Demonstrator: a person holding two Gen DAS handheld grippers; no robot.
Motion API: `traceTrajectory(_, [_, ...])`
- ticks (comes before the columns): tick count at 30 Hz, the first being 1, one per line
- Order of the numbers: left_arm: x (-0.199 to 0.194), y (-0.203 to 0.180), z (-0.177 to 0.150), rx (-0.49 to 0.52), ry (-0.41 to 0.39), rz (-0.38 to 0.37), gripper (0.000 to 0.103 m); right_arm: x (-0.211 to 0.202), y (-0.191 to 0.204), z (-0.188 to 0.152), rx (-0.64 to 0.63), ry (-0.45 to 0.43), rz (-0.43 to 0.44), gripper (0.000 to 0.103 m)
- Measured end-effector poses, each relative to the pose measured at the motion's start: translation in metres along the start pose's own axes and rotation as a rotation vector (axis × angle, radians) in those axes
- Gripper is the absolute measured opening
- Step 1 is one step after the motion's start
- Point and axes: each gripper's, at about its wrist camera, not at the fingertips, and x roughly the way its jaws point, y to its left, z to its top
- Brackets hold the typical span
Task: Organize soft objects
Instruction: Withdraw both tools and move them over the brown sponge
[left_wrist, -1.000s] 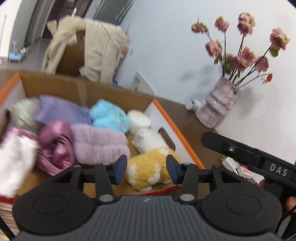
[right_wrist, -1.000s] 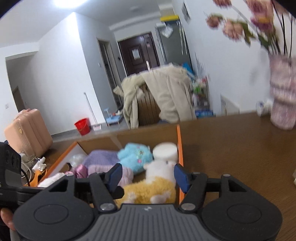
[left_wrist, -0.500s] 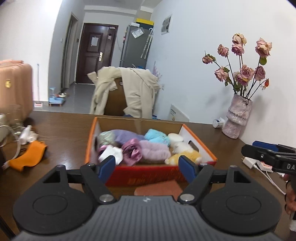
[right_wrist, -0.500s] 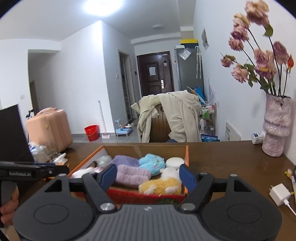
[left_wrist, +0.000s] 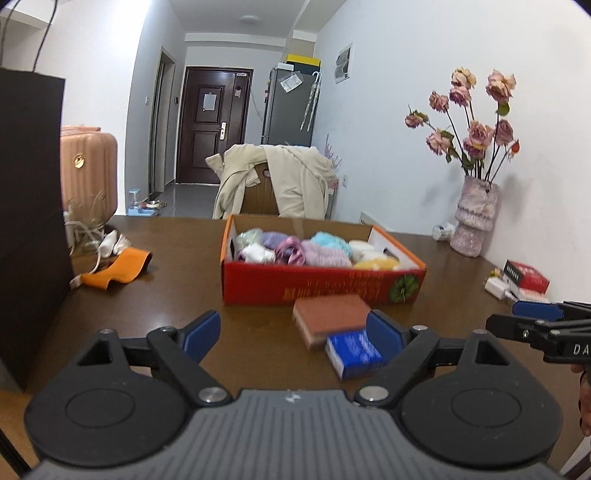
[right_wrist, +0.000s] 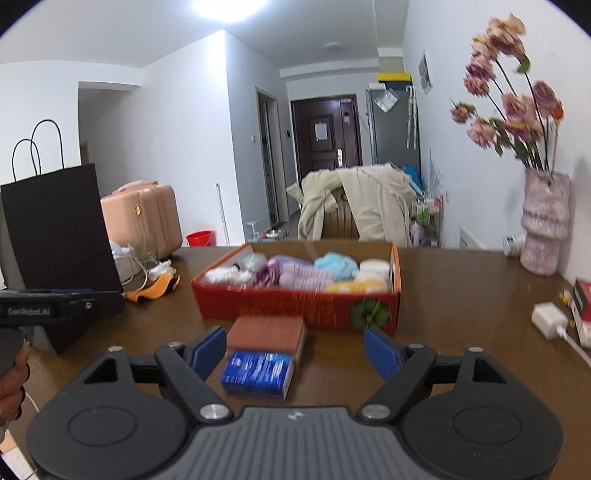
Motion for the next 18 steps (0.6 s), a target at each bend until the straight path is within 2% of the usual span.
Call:
traceTrajectory(3, [-0.007,0.001,-0.010,-0.003,0.023,-0.009,0.088,-0.006,0.003,-0.015,0.024,0.020,-0.004,0.082])
traceTrajectory(9, [-0.011,0.002,-0.014,-0.017,0.020,-0.020,0.088,-0.012,0.012,-0.029,0.026,0.044,0.001,0.082])
traceTrajectory(18, [0.018,-0.003,-0.015,-0.021,0.063,-0.051,0.088,0.003,0.011,-0.026,0.029,0.067,0.009,0.081])
